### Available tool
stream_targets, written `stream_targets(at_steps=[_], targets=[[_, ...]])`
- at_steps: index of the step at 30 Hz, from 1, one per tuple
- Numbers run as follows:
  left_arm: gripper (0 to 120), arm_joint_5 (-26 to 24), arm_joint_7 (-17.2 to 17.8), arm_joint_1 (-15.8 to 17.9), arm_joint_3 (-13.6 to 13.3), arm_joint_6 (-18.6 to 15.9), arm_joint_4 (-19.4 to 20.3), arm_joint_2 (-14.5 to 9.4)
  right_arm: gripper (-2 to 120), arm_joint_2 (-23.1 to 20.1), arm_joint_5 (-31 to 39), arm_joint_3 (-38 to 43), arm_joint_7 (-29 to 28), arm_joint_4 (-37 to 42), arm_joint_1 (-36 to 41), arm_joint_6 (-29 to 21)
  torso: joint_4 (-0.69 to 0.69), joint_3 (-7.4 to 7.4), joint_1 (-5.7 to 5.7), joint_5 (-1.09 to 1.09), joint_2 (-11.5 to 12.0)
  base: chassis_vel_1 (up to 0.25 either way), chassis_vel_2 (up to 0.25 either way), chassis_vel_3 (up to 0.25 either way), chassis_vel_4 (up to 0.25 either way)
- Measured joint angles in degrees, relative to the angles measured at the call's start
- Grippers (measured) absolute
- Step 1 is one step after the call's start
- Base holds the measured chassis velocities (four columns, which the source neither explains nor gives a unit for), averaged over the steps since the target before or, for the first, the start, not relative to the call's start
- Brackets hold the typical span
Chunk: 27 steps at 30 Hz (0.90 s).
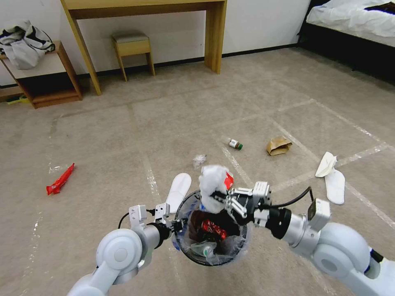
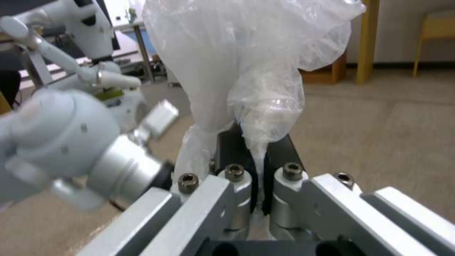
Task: Pick up the trash bin and place the garbage on the floor into it.
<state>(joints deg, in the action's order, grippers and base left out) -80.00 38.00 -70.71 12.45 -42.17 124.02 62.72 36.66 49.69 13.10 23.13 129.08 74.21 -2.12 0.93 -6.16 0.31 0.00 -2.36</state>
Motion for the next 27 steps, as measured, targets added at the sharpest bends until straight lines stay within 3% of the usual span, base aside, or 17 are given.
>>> stream_targets(at_steps=[13, 16, 18, 22, 24, 27], targets=[[0, -2.8, 0.12, -0.12, 2.02, 0.14, 0.13, 0.02, 4, 3.66, -5.63, -4.47, 1.76, -5.76, -0.54, 1.91, 0.0, 0.0, 0.0, 0.0, 0.0, 0.0, 0.0, 0.0, 0.0], [0, -3.31, 0.1, 0.0, 2.38, 0.1, 0.23, -0.03, 12, 4.31, -6.45, -5.13, 1.9, -6.88, -0.83, 2.34, 0.0, 0.0, 0.0, 0.0, 0.0, 0.0, 0.0, 0.0, 0.0], [0, -3.77, -0.05, 0.1, 2.55, 0.09, 0.36, -0.22, 25, 5.05, -6.94, -5.67, 1.68, -7.74, -1.4, 2.74, 0.0, 0.0, 0.01, 0.0, 0.0, 0.0, 0.0, 0.0, 0.0], [0, -3.81, -0.44, -0.2, 2.66, 0.07, 0.46, -0.27, 33, 5.53, -7.44, -5.81, 1.41, -8.29, -1.55, 2.97, 0.0, 0.0, 0.0, 0.0, 0.0, 0.0, 0.0, 0.0, 0.0], [0, -3.83, -0.58, -0.59, 2.97, 0.04, 0.57, -0.19, 47, 5.76, -7.84, -5.83, 1.37, -8.73, -1.34, 3.16, 0.0, 0.0, 0.01, 0.0, 0.0, 0.0, 0.0, 0.0, 0.0], [0, -3.84, -0.58, -0.61, 3.05, 0.04, 0.63, -0.18, 53, 5.84, -8.07, -5.83, 1.37, -8.89, -1.35, 3.27, 0.0, 0.0, 0.0, 0.0, 0.0, 0.0, 0.0, 0.0, 0.0]])
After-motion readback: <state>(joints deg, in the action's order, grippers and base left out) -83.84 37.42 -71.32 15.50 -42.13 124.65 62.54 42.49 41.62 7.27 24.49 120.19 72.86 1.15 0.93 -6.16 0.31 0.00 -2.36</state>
